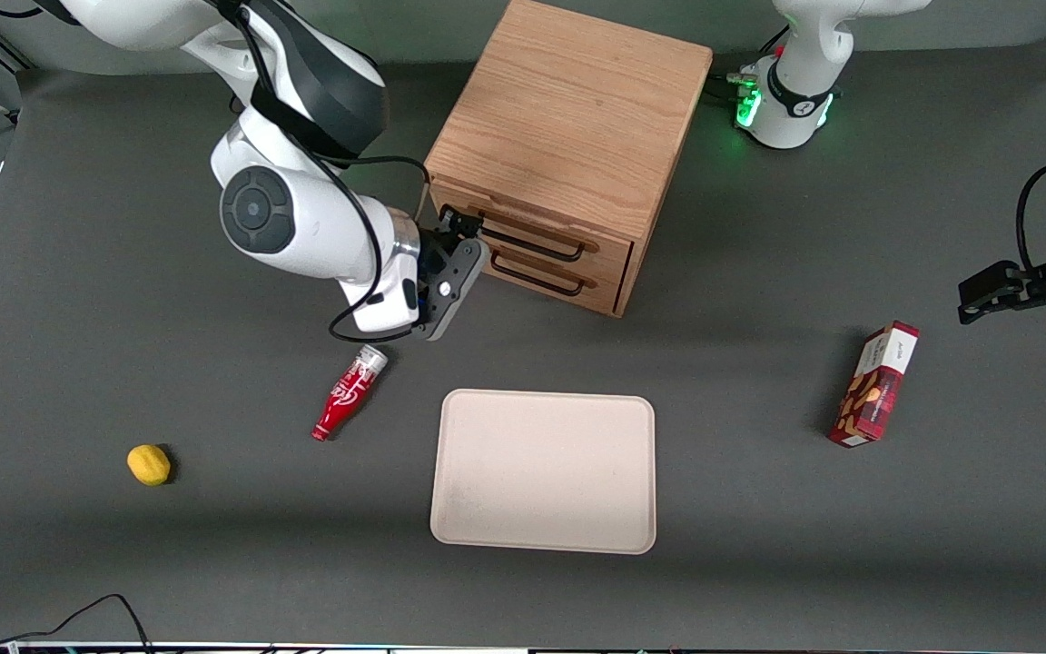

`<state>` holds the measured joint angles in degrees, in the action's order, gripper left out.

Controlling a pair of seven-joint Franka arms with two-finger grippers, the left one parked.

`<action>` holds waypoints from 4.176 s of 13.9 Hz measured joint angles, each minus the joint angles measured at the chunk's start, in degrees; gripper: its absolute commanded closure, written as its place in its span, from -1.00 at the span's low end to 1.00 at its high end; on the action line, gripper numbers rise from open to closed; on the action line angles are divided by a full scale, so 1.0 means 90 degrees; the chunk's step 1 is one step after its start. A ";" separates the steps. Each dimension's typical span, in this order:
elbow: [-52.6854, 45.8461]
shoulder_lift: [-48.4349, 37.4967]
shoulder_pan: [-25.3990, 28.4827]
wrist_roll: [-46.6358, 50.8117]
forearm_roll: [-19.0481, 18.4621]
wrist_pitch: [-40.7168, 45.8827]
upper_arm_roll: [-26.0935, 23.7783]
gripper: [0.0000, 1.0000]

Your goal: Open upper drawer

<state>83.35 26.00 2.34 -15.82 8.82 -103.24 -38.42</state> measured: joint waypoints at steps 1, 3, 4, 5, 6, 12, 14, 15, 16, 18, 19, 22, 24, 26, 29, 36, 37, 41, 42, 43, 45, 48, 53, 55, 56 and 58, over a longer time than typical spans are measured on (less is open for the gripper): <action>0.0016 0.0010 0.0044 0.0000 -0.0063 -0.0003 -0.0055 -1.00; 0.0115 0.0049 0.0116 0.0000 -0.0215 -0.0099 -0.0128 -1.00; 0.0172 0.0107 0.0157 0.0000 -0.0312 -0.0236 -0.0148 -1.00; 0.0204 0.0202 0.0194 0.0003 -0.0384 -0.0375 -0.0167 -1.00; 0.0234 0.0300 0.0219 0.0005 -0.0419 -0.0511 -0.0184 -1.00; 0.0425 0.0623 0.0388 0.0082 -0.0570 -0.0903 -0.0295 -1.00; 0.0501 0.0624 0.0389 0.0098 -0.0572 -0.0906 -0.0359 -1.00; 0.0517 0.0624 0.0390 0.0108 -0.0572 -0.0911 -0.0387 -1.00; 0.0538 0.0624 0.0389 0.0148 -0.0572 -0.0938 -0.0407 -1.00; 0.0631 0.0624 0.0389 0.0265 -0.0572 -0.1075 -0.0426 -1.00; 0.0683 0.0626 0.0389 0.0286 -0.0573 -0.1139 -0.0428 -1.00; 0.0755 0.0636 0.0375 0.0308 -0.0582 -0.1206 -0.0422 -1.00; 0.0769 0.0668 0.0364 0.0317 -0.0590 -0.1334 -0.0397 -1.00; 0.0724 0.0746 0.0332 0.0319 -0.0631 -0.1441 -0.0349 -1.00; 0.0507 0.0957 0.0259 0.0320 -0.0719 -0.1523 -0.0278 -1.00; -0.0052 0.1249 0.0231 0.0320 -0.0825 -0.1524 -0.0006 -1.00; -0.0142 0.1338 0.0228 0.0320 -0.0934 -0.1524 -0.0003 -1.00; -0.0659 0.1805 0.0221 0.0320 -0.1126 -0.1522 0.0048 -1.00; -0.0797 0.1882 0.0218 0.0320 -0.1133 -0.1515 0.0102 -1.00; -0.0922 0.1945 0.0216 0.0320 -0.1141 -0.1513 0.0152 -1.00; -0.1162 0.2086 0.0210 0.0317 -0.1158 -0.1509 0.0227 -1.00; -0.1470 0.2258 0.0203 0.0308 -0.1188 -0.1488 0.0307 -1.00; -0.1904 0.2392 0.0204 0.0308 -0.1205 -0.1182 0.0355 -1.00; -0.2101 0.2392 0.0193 0.0308 -0.1205 -0.1121 0.0355 -1.00; -0.2153 0.2394 0.0177 0.0308 -0.1205 -0.1110 0.0356 -1.00; -0.2204 0.2416 0.0148 0.0308 -0.1205 -0.1094 0.0356 -1.00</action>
<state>63.51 47.74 3.67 -13.05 -2.02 -113.09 -35.21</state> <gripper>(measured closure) 0.000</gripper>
